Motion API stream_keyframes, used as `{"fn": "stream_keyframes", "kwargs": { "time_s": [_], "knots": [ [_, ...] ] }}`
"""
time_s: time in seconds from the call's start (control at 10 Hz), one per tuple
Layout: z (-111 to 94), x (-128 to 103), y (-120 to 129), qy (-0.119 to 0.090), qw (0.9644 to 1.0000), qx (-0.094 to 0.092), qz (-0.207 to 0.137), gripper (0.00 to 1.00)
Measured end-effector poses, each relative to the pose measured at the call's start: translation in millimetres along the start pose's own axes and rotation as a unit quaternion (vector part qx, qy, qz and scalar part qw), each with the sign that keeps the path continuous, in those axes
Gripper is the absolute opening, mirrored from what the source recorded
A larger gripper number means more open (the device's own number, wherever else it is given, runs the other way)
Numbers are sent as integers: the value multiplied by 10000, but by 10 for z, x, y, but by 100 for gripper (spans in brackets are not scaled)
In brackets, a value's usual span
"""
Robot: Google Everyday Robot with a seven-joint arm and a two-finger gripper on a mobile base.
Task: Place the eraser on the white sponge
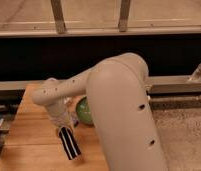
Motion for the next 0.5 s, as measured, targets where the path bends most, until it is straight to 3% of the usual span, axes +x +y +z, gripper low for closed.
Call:
{"fn": "stream_keyframes", "kwargs": {
  "time_s": [0.3,0.5],
  "knots": [
    [-422,-143,135,-348,9993,119,-66,0],
    [-460,-313,107,-533,9984,162,-86,0]
  ]
}}
